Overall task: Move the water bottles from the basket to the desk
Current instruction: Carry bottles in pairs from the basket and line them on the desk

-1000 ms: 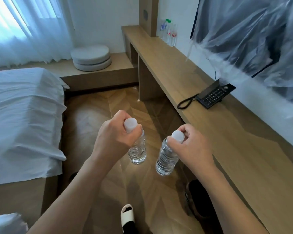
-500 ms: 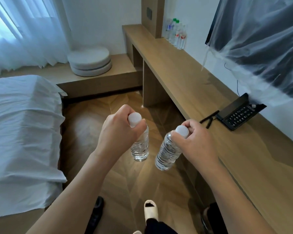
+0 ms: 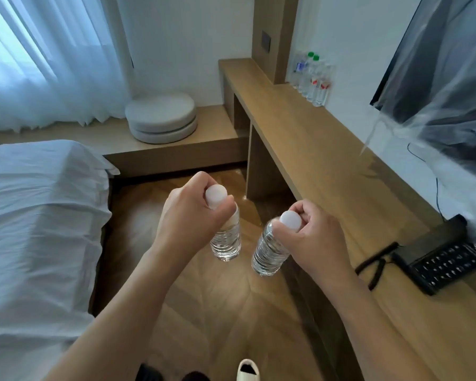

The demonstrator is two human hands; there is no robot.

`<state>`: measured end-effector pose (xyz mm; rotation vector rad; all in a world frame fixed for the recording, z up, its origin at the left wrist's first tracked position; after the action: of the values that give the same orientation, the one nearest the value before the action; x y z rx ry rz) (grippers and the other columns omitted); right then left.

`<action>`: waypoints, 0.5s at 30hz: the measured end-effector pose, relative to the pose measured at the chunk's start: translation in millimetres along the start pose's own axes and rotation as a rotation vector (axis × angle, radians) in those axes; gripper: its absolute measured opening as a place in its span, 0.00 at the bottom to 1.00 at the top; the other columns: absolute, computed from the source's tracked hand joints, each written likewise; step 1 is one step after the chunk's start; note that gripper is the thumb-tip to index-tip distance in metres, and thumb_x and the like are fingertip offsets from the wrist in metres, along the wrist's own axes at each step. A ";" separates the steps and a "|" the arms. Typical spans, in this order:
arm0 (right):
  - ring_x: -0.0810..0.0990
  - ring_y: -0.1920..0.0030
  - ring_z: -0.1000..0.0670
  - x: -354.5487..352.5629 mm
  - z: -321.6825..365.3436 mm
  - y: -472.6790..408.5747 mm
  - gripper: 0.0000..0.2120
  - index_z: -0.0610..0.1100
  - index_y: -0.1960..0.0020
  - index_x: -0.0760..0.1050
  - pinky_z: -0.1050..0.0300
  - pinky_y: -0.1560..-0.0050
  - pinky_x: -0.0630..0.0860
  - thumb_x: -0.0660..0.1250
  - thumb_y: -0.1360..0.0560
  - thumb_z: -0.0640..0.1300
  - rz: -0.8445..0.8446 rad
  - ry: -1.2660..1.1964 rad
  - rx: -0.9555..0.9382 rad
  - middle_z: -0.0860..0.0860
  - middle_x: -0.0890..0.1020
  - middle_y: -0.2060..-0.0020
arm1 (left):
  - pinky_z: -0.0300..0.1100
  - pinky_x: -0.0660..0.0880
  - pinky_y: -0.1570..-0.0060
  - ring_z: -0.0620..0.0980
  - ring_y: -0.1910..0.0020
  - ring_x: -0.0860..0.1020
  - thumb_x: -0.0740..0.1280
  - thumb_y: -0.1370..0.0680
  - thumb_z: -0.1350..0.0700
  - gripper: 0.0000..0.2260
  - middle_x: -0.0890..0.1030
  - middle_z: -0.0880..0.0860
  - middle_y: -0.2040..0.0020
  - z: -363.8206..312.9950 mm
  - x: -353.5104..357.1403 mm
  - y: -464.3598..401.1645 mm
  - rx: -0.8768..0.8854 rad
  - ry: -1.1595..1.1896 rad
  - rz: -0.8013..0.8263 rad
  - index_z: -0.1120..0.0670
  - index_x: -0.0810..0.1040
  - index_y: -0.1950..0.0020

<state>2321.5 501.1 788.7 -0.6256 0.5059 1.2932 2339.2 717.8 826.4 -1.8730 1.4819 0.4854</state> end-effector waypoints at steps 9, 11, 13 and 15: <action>0.79 0.65 0.53 33.4 17.2 -99.0 0.12 0.51 0.55 0.74 0.60 0.69 0.79 0.72 0.31 0.56 -0.035 0.020 -0.018 0.55 0.77 0.65 | 0.34 0.68 0.69 0.43 0.66 0.77 0.72 0.30 0.48 0.09 0.78 0.44 0.65 29.2 7.6 -103.3 0.017 0.012 -0.042 0.50 0.76 0.57; 0.78 0.66 0.53 48.0 19.8 -122.2 0.11 0.51 0.57 0.74 0.60 0.70 0.77 0.73 0.32 0.54 -0.036 0.017 0.006 0.54 0.78 0.66 | 0.35 0.70 0.69 0.44 0.66 0.77 0.72 0.30 0.48 0.08 0.78 0.45 0.66 42.4 12.1 -130.0 0.023 0.019 -0.028 0.50 0.76 0.58; 0.78 0.67 0.52 64.3 25.4 -147.6 0.11 0.50 0.58 0.74 0.59 0.71 0.76 0.73 0.32 0.53 -0.036 0.009 0.023 0.53 0.78 0.67 | 0.38 0.72 0.69 0.44 0.66 0.77 0.72 0.30 0.48 0.08 0.78 0.46 0.66 56.4 14.6 -159.0 0.031 0.025 -0.018 0.50 0.76 0.58; 0.79 0.66 0.52 81.5 33.7 -175.4 0.11 0.50 0.58 0.74 0.60 0.71 0.76 0.73 0.32 0.54 -0.036 0.010 0.030 0.53 0.78 0.67 | 0.40 0.74 0.69 0.45 0.66 0.77 0.72 0.30 0.49 0.08 0.78 0.46 0.67 70.3 15.8 -190.5 0.040 0.040 -0.006 0.50 0.76 0.58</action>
<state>2510.0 555.7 784.2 -0.6139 0.5189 1.2470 2533.7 777.8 821.4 -1.8655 1.5005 0.4144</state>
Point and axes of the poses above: each hand's wrist, its own y-axis away from the middle knuckle, its own x-axis out of the palm, z = x × y, the point moved 7 cm from there along -y, towards the middle knuckle
